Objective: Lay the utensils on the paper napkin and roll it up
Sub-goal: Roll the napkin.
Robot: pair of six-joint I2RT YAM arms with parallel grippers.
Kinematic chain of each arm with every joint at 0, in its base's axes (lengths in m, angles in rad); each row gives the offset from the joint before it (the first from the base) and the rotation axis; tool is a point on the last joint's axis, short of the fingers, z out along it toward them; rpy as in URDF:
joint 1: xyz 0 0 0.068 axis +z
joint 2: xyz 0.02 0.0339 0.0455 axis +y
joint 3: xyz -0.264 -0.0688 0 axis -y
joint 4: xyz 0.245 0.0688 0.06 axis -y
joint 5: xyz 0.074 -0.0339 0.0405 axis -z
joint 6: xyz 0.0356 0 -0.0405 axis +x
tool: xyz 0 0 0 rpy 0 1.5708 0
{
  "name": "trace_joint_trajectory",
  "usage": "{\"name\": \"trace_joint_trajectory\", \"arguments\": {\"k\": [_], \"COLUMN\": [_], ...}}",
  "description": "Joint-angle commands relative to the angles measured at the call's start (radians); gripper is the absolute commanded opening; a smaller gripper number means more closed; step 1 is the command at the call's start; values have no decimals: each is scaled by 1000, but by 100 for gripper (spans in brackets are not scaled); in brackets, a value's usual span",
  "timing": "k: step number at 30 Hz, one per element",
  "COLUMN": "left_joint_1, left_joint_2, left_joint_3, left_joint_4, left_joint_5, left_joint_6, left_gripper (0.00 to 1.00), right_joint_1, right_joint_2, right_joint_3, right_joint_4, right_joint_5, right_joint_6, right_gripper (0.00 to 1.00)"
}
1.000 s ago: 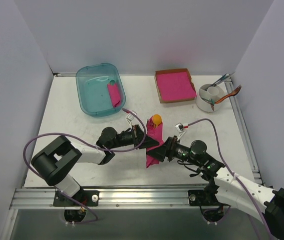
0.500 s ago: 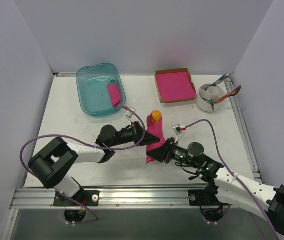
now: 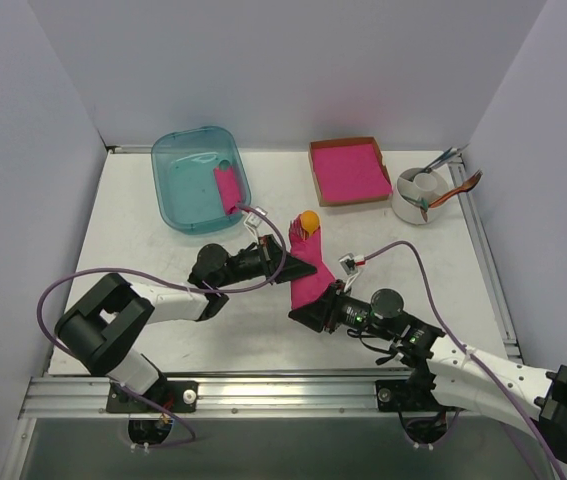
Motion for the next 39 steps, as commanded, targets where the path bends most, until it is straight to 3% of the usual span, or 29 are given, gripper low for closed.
{"name": "trace_joint_trajectory", "arguments": {"k": [1, 4, 5, 7, 9, 12, 16, 21, 25, 27, 29, 31, 35, 39], "left_joint_1": [4, 6, 6, 9, 13, 25, 32, 32, 30, 30, 29, 27, 19, 18], "left_joint_2": [13, 15, 16, 19, 31, 59, 103, 172, 212, 216, 216, 222, 235, 242], "left_joint_3": [45, 44, 42, 40, 36, 24, 4, -29, -53, -67, -78, -85, -98, -113], "left_joint_4": [44, 44, 44, 44, 60, 105, 159, 239, 293, 297, 297, 296, 305, 314], "left_joint_5": [15, 18, 19, 19, 21, 30, 42, 42, 45, 44, 42, 45, 44, 28], "left_joint_6": [-23, -23, -23, -20, -22, -40, -54, -69, -72, -60, -45, -29, -19, 0], "left_gripper": [2, 2, 2, 2, 3, 2, 2, 2, 2, 3, 2, 2, 2, 2], "right_joint_1": [11, 13, 13, 13, 13, 11, 10, 7, 7, 7, 5, 7, 7, 8], "right_joint_2": [-11, -20, -27, -40, -75, -174, -346, -449, -423, -409, -405, -390, -298, -228], "right_joint_3": [7, 10, 10, 7, 4, -8, 6, 68, 127, 159, 167, 171, 197, 219], "right_joint_4": [34, 8, 1, -21, -60, -139, -313, -489, -618, -664, -666, -664, -666, -637], "right_joint_5": [33, 45, 45, 50, 71, 106, 177, 316, 413, 444, 462, 475, 461, 432], "right_joint_6": [-19, -21, -21, -19, -18, -16, -23, -27, -39, -47, -55, -56, -59, -61], "right_gripper": [26, 8, 10, 40, 61, 65, 66, 66, 65, 60, 48, 48, 60, 54]}}
